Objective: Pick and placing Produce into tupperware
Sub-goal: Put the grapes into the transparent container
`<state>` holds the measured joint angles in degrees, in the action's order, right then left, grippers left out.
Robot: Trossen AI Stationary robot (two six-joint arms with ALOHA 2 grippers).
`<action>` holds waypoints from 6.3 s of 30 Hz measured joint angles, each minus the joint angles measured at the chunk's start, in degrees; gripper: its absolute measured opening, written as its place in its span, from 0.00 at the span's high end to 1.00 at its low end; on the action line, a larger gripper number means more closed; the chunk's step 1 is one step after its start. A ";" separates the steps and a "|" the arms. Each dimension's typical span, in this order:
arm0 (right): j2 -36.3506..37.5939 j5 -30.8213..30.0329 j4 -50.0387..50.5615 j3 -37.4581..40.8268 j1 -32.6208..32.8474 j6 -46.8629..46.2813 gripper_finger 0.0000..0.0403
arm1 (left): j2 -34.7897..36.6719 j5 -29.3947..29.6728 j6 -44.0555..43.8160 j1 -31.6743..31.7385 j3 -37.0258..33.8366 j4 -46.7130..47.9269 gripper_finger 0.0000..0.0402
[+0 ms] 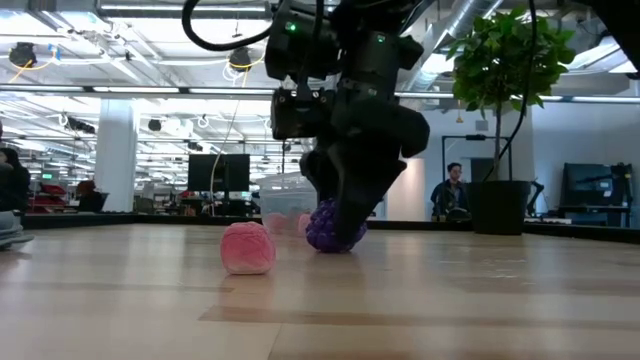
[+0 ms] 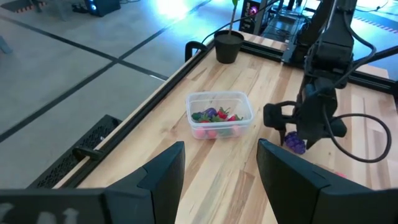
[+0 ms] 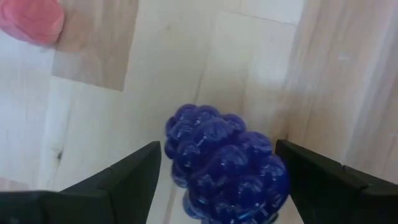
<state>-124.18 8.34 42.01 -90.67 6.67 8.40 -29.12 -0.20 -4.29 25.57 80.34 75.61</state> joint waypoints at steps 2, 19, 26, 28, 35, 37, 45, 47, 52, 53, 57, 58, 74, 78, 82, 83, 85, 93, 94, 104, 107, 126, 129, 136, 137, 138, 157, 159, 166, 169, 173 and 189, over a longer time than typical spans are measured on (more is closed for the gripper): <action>0.00 0.00 -0.01 0.00 -0.06 -0.50 0.18 | 0.00 0.01 0.00 0.01 0.00 0.00 0.53; 0.00 0.02 1.06 0.00 -0.06 -1.60 0.25 | 0.00 -0.03 0.04 0.00 0.00 0.00 0.53; 0.00 0.00 1.04 0.00 -0.06 -2.49 0.25 | 0.00 -0.03 0.04 0.01 0.02 0.01 0.53; 0.02 0.00 1.04 0.00 -0.06 -2.62 0.25 | 0.00 -0.03 0.07 0.01 0.02 0.01 0.53; 0.02 0.00 1.04 0.00 -0.06 -3.34 0.25 | 0.00 -0.05 0.07 0.02 0.01 0.01 0.53; 0.02 0.00 1.04 0.00 -0.06 -3.65 0.25 | 0.00 -0.05 0.08 0.00 0.01 0.01 0.53; 0.02 0.14 1.04 0.00 -0.08 -4.77 0.25 | 0.00 -0.04 0.10 0.02 0.00 0.02 0.53; 0.04 0.49 1.04 0.00 -0.19 -5.45 0.25 | 0.00 -0.05 0.11 -0.01 0.00 0.02 0.53; 0.08 1.05 0.97 0.00 -0.59 -6.97 0.25 | 0.00 -0.05 0.11 0.01 0.01 0.02 0.53; 0.19 1.54 0.99 0.00 -0.78 -7.15 0.25 | 0.00 -0.05 0.11 0.02 0.01 0.02 0.53; 0.50 2.67 0.14 -0.02 -1.20 -8.44 0.25 | 0.00 -0.05 0.11 0.00 0.00 0.02 0.53; 0.55 3.21 0.12 0.00 -1.22 -8.57 0.25 | 0.00 -0.05 0.11 0.01 0.00 0.02 0.53; 1.01 11.55 -3.53 -6.15 -3.63 -10.05 0.25 | 0.00 -0.07 0.09 0.01 0.01 0.02 0.53; 0.98 12.68 -4.28 -8.06 -4.36 -10.08 0.25 | 0.00 -0.07 0.09 -0.01 0.02 0.07 0.53; 0.98 12.88 -4.35 -9.88 -4.90 -10.03 0.25 | 0.00 -0.07 0.07 -0.01 0.02 0.84 0.53; 0.98 13.09 -4.37 -10.40 -5.03 -10.03 0.25 | 0.00 -0.07 0.07 -0.01 0.01 0.97 0.53; 0.98 14.19 -4.66 -11.16 -5.29 -10.03 0.25 | 0.00 -0.07 0.09 0.01 0.01 1.03 0.53; 0.96 15.89 -5.76 -13.88 -6.59 -9.98 0.25 | 0.00 -0.05 0.59 0.00 0.01 1.27 0.53; 0.96 16.10 -6.11 -14.11 -6.78 -9.97 0.25 | 0.00 -0.05 0.59 0.00 0.01 1.27 0.53; 0.87 20.56 -10.49 -14.97 -8.70 -11.08 0.25 | 0.00 -0.03 0.55 -0.01 0.02 1.27 0.53; 0.87 22.13 -11.71 -14.97 -9.25 -11.45 0.25 | 0.00 -0.04 0.50 -0.01 0.01 1.27 0.53; 3.79 23.85 -18.81 -15.03 -11.58 -12.94 0.25 | 0.02 0.52 -0.20 0.00 0.01 1.27 0.53; 5.43 23.09 -18.52 -14.83 -12.21 -12.73 0.25 | 0.02 0.53 -0.23 -0.01 0.02 1.27 0.53; 9.25 20.08 -18.18 -14.95 -14.11 -11.40 0.25 | 0.04 0.59 -0.61 -0.01 0.02 1.27 0.53; 9.81 20.04 -18.04 -14.91 -14.51 -11.33 0.25 | 0.04 0.61 -0.76 0.02 0.02 1.27 0.53; 10.18 19.77 -18.50 -14.91 -14.85 -11.11 0.25 | 0.03 0.63 -0.83 0.02 0.01 1.27 0.53; 19.78 10.83 -15.10 -14.91 -19.90 -7.75 0.25 | 0.04 0.63 -0.88 -0.01 0.01 1.27 0.53; 20.28 10.75 -14.25 -14.91 -20.42 -7.78 0.25 | 0.04 0.63 -0.89 0.00 0.02 1.29 0.53; 20.50 9.39 -13.76 -14.91 -20.69 -7.78 0.25 | 0.04 0.61 -0.92 0.02 0.00 2.19 0.53; 20.50 8.09 -11.88 -14.91 -20.67 -7.13 0.25 | 0.04 0.61 -0.92 0.02 0.01 2.17 0.53; 20.50 6.20 -10.56 -13.64 -20.94 -6.83 0.25 | 0.04 0.61 -0.91 0.02 0.00 2.16 0.53; 20.35 2.96 -11.63 -1.18 -22.47 -10.14 0.25 | 0.04 0.45 -0.85 -0.01 0.00 2.14 0.53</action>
<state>-103.83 11.30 30.38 -91.85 -15.80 -1.74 -29.08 0.25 -5.15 25.56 80.34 77.76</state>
